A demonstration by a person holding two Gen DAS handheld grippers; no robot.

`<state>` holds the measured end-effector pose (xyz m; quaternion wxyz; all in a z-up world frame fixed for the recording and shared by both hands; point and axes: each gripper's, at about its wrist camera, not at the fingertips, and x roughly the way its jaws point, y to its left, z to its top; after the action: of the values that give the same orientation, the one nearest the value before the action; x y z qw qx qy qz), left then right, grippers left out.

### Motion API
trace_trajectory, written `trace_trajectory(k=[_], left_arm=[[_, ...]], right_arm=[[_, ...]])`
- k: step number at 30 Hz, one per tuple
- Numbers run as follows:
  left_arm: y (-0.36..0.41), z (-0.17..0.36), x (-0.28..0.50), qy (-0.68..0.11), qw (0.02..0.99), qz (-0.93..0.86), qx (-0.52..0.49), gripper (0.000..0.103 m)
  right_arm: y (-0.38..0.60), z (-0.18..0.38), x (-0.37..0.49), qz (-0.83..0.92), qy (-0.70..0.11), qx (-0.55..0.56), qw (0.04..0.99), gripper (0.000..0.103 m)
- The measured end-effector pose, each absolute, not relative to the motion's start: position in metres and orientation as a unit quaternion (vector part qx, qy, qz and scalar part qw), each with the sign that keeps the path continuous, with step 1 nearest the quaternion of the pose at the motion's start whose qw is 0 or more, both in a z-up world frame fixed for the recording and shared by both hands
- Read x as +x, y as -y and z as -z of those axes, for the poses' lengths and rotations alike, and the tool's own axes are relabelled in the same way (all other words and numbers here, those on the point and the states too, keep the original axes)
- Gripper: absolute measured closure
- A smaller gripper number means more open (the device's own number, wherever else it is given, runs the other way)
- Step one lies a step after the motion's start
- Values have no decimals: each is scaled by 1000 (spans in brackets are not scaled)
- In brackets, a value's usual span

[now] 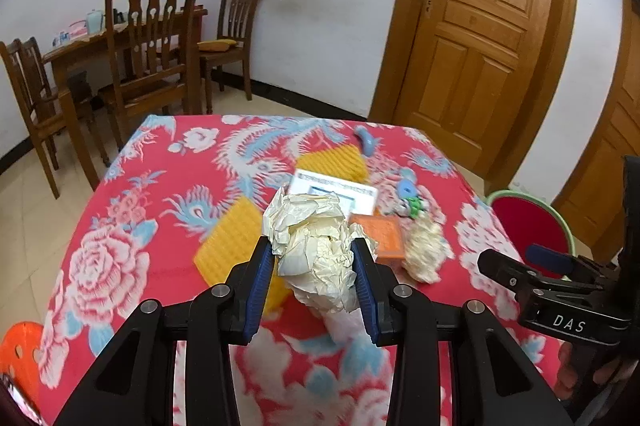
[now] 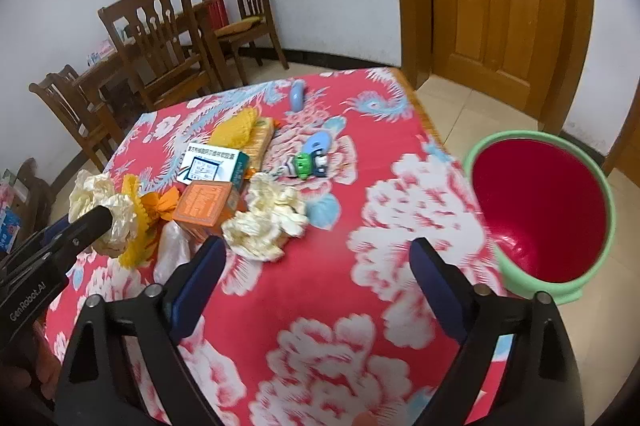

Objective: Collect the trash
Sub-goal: 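Grasp the large crumpled tissue with the left tool while the right tool grasps a smaller tissue, then carry both tissues over the red bin and open both tools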

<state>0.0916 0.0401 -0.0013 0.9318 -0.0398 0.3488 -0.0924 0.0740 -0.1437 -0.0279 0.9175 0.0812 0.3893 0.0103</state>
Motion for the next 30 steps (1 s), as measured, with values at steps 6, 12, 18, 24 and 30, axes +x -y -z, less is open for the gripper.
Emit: trace_trajectory(k=[6, 12, 18, 24, 30], left_arm=[[-50, 11, 106, -354, 928, 104, -50, 63], [-50, 20, 114, -363, 921, 130, -54, 63], [-49, 21, 112, -363, 919, 140, -58, 63], [-47, 12, 103, -357, 922, 137, -60, 63], [-36, 1, 94, -359, 921, 140, -61, 63]], right_arm=[[125, 40, 104, -17, -420, 81, 904, 23], [114, 53, 123, -6, -443, 72, 894, 42], [116, 65, 130, -19, -461, 94, 882, 69], [112, 62, 125, -37, -455, 87, 885, 86], [125, 47, 109, -46, -434, 95, 895, 87]])
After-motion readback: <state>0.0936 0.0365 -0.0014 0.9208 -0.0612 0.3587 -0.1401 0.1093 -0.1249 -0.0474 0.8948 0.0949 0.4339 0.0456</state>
